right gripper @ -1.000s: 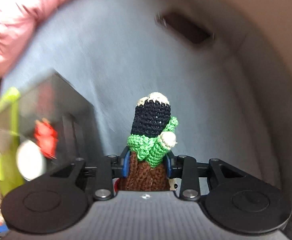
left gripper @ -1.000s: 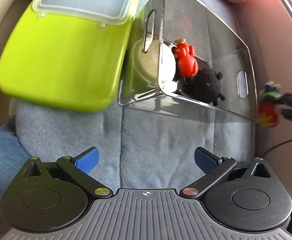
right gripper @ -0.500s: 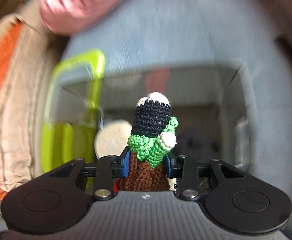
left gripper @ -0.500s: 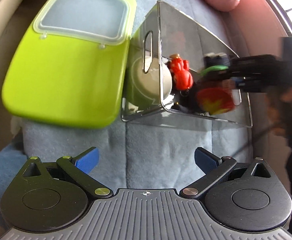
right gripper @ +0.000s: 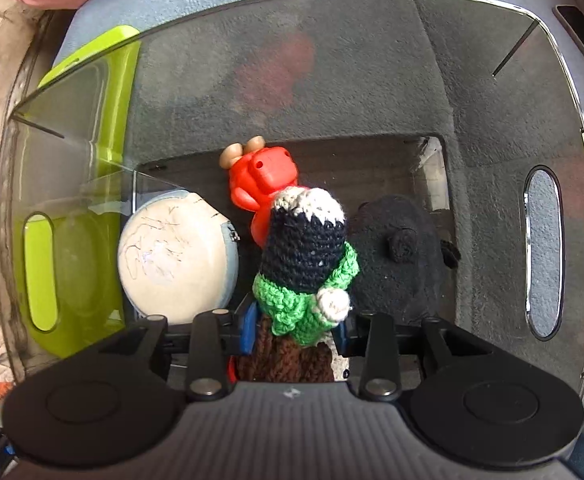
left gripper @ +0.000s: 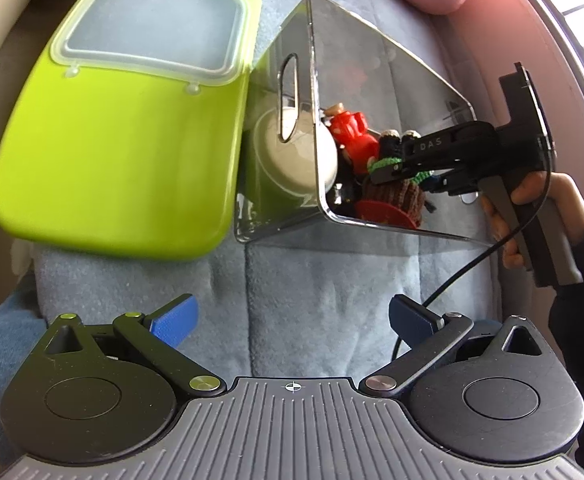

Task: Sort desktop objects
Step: 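Lower the crocheted doll into the clear bin and open the right tool, then close the left tool on one bin wall while the right tool grips the opposite wall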

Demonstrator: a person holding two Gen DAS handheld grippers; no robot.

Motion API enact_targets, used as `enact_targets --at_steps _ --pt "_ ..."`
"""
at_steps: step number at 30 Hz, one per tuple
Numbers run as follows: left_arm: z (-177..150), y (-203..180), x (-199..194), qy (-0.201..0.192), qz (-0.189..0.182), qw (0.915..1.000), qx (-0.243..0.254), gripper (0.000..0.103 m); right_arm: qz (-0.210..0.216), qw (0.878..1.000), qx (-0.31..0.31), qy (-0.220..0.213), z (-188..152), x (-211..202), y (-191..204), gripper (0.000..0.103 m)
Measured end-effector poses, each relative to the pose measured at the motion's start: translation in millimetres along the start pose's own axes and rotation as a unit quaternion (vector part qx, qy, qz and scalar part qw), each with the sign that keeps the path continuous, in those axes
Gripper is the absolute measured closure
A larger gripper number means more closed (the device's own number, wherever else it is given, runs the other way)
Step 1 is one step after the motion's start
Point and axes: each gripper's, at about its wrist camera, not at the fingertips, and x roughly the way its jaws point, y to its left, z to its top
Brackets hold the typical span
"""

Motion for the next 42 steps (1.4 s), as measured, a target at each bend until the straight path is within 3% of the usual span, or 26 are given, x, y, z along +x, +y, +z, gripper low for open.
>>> enact_targets --at_steps 5,9,11,12,13,15,16,18,20,22,26,30,31,32,35,37,39,42 --pt "18.3 5.9 -15.5 -0.035 -0.018 0.9991 -0.015 0.0 0.006 1.0 -0.007 -0.018 -0.8 -21.1 -8.8 0.053" --pt "60.1 13.0 -22.9 -0.078 -0.098 0.9918 -0.023 0.0 0.053 0.992 -0.022 -0.114 -18.4 -90.2 -28.1 0.05" --pt "85.1 20.1 -14.6 -0.082 -0.154 0.9843 -0.028 0.0 0.079 0.977 -0.03 -0.197 -33.5 -133.4 -47.6 0.033" --pt "95.7 24.4 -7.4 -0.078 -0.166 0.9823 -0.038 0.0 0.091 0.964 -0.031 -0.25 -44.2 -154.4 -61.8 0.027" --pt "105.2 27.2 0.6 -0.071 -0.166 0.9824 -0.047 0.0 0.1 0.949 -0.033 -0.296 -54.2 -170.7 -75.0 0.015" --pt "119.2 27.5 17.5 -0.056 -0.141 0.9867 -0.059 0.0 0.094 0.924 -0.049 -0.368 -75.1 -186.0 -102.1 0.012" --pt "122.5 24.2 23.8 -0.051 -0.136 0.9877 -0.06 0.0 0.083 0.918 -0.063 -0.384 -83.4 -185.7 -113.3 0.012" --pt "128.4 16.9 35.3 -0.044 -0.123 0.9894 -0.063 0.0 0.074 0.927 -0.074 -0.361 -93.2 -170.4 -136.4 0.019" --pt "132.1 6.1 40.7 -0.056 -0.096 0.9917 -0.064 0.002 0.118 0.942 -0.046 -0.312 -94.7 -141.6 -160.4 0.034" --pt "136.4 -3.2 46.2 -0.055 -0.091 0.9921 -0.067 0.035 0.171 0.946 -0.008 -0.274 -91.4 -112.8 -182.1 0.041" --pt "141.3 -1.8 52.4 -0.052 -0.086 0.9902 -0.097 0.048 0.242 0.936 0.027 -0.256 -74.9 -74.0 -201.9 0.041" --pt "142.1 17.5 56.0 -0.044 -0.112 0.9827 -0.141 0.065 0.235 0.943 0.007 -0.233 -47.5 -53.1 -186.7 0.042" --pt "140.9 21.2 56.6 -0.043 -0.115 0.9819 -0.144 0.067 0.23 0.946 0.004 -0.228 -41.3 -49.5 -182.6 0.05" --pt "139.5 22.8 56.1 -0.043 -0.115 0.9824 -0.141 0.071 0.232 0.948 0.004 -0.218 -34.9 -45.4 -179.7 0.07" --pt "132.8 14.6 52.7 -0.047 -0.101 0.9878 -0.108 0.072 0.228 0.952 0.023 -0.202 -29.4 -40.6 -174.6 0.076" --pt "127.0 7.4 49.7 -0.05 -0.092 0.9905 -0.09 0.071 0.191 0.958 -0.004 -0.214 -40.3 -46.1 -161.5 0.076" --pt "118.6 5.2 44.4 -0.051 -0.102 0.9894 -0.09 0.061 0.155 0.962 -0.031 -0.223 -53.4 -52.4 -149.3 0.076" --pt "95.4 3.0 29.2 -0.052 -0.115 0.9884 -0.085 0.05 0.169 0.962 -0.019 -0.213 -75.1 -62.2 -151.3 0.076"
